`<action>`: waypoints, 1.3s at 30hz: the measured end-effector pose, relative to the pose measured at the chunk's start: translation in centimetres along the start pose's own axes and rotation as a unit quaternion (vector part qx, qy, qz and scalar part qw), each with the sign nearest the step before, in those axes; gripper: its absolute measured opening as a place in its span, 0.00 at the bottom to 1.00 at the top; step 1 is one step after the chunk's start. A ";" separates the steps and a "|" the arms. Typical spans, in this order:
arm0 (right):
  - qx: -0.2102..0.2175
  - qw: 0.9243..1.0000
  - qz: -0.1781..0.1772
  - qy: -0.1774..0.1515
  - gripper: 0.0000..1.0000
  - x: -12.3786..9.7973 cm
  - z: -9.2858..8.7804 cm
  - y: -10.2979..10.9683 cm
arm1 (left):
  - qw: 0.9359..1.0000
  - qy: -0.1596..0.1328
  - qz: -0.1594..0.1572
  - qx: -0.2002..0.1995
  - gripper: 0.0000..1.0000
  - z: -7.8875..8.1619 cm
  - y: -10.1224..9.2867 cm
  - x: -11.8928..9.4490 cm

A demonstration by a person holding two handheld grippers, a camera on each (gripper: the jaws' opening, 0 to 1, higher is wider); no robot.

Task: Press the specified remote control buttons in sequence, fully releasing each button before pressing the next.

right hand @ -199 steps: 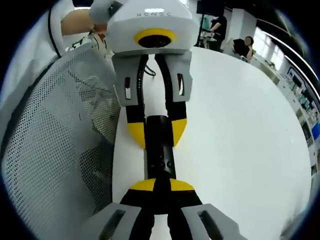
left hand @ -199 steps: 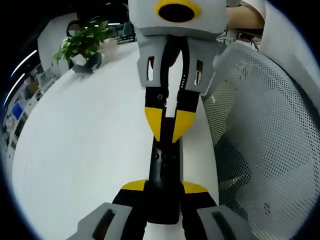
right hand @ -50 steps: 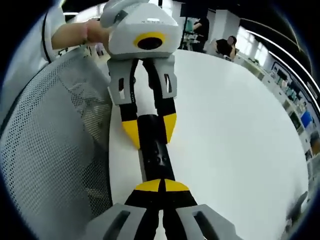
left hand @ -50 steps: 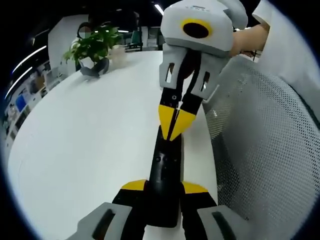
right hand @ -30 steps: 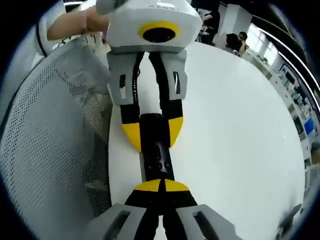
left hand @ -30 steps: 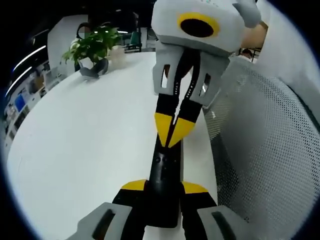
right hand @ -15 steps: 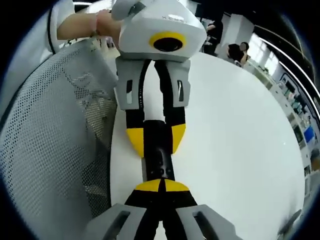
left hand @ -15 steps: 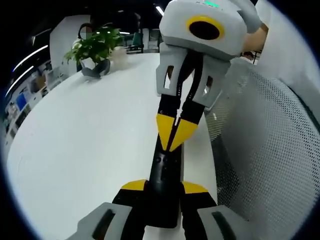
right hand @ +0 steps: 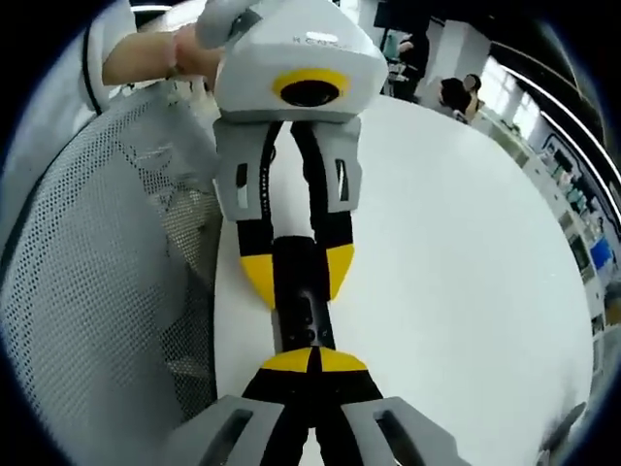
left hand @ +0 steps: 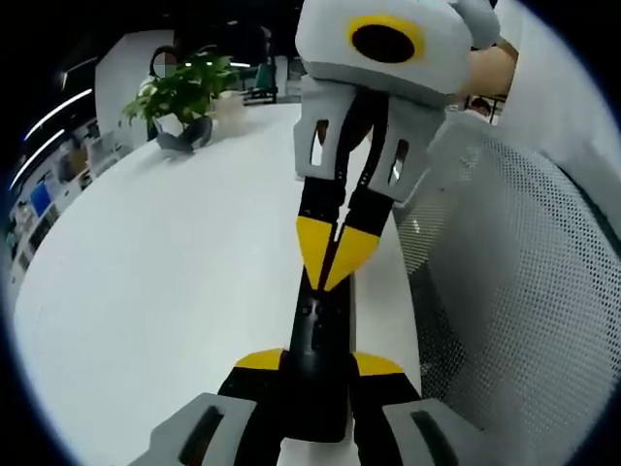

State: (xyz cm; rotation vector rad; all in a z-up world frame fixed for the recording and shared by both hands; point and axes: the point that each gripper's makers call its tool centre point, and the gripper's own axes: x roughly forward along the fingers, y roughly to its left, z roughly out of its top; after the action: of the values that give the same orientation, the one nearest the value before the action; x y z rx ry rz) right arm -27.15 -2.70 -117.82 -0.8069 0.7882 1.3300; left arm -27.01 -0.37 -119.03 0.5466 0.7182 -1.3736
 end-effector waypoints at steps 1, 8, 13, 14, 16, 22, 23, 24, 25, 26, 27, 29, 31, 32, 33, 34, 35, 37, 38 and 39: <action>-0.013 1.000 0.003 0.014 0.00 0.3 -0.3 0.3 | 1.000 0.000 0.001 0.000 0.24 0.0 0.0 0.0; -0.011 0.999 -0.003 0.031 0.00 0.5 -0.3 0.2 | 1.000 0.001 0.001 0.007 0.24 0.0 -0.1 0.0; -0.014 0.999 -0.017 0.042 0.00 0.5 -0.3 0.1 | 1.000 0.002 0.001 0.015 0.24 0.0 0.0 0.1; -0.001 0.999 -0.021 0.034 0.00 0.5 -0.3 0.0 | 1.000 0.003 0.001 0.015 0.24 0.0 0.0 0.1; 0.009 0.999 -0.024 0.023 0.00 0.4 -0.4 0.1 | 1.000 0.003 0.002 0.016 0.24 0.0 0.0 0.1; -0.005 1.000 -0.025 0.017 0.00 0.5 0.2 1.1 | 1.000 0.004 0.006 0.013 0.24 0.0 0.0 0.1; 0.001 1.000 -0.019 0.012 0.00 0.7 0.4 1.4 | 1.000 0.002 0.007 0.012 0.24 0.0 0.0 0.1; 0.000 1.000 -0.025 0.013 0.00 0.7 0.5 1.2 | 1.000 0.002 0.007 0.010 0.24 0.0 0.0 0.1; -0.005 0.999 -0.026 0.019 0.00 0.8 0.4 1.2 | 1.000 0.001 0.008 0.012 0.24 0.0 0.0 0.1; -0.008 0.999 -0.025 0.022 0.00 0.8 0.4 1.2 | 1.000 0.001 0.008 0.012 0.24 0.0 0.0 0.1; -0.009 0.999 -0.024 0.023 0.00 0.8 0.4 1.2 | 1.000 0.002 0.008 0.012 0.24 0.0 0.0 0.1; -0.010 0.999 -0.020 0.027 0.00 0.9 0.4 1.2 | 1.000 0.002 0.007 0.012 0.24 0.0 0.0 0.1; -0.011 0.999 -0.014 0.030 0.00 0.8 0.4 1.3 | 1.000 0.002 0.006 0.013 0.24 0.1 0.0 0.1; -0.013 0.999 -0.012 0.032 0.00 0.9 0.4 1.3 | 1.000 0.002 0.006 0.014 0.24 0.1 0.0 0.1; -0.020 0.999 -0.009 0.038 0.00 1.0 0.4 1.4 | 1.000 0.002 0.005 0.015 0.24 0.1 0.0 0.1; -0.026 0.999 -0.010 0.043 0.00 1.0 0.5 1.4 | 1.000 0.003 0.005 0.014 0.24 0.1 0.0 0.1; -0.032 0.998 -0.011 0.047 0.00 1.1 0.5 1.5 | 1.000 0.003 0.004 0.014 0.24 0.1 0.0 0.1; -0.039 0.998 -0.013 0.053 0.00 1.1 0.5 1.5 | 1.000 0.003 0.003 0.015 0.24 0.0 0.0 0.1; -0.041 0.998 -0.012 0.055 0.00 1.2 0.5 1.6 | 1.000 0.003 0.003 0.015 0.24 0.0 0.0 0.1; -0.047 0.997 -0.012 0.059 0.00 1.2 0.5 1.6 | 1.000 0.004 0.004 0.016 0.24 0.0 0.0 0.1</action>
State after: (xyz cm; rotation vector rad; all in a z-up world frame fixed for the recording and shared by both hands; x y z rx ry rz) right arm -28.61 -1.54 -118.66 -0.9726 0.8108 1.3149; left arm -27.03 -0.49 -119.13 0.5794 0.7008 -1.3790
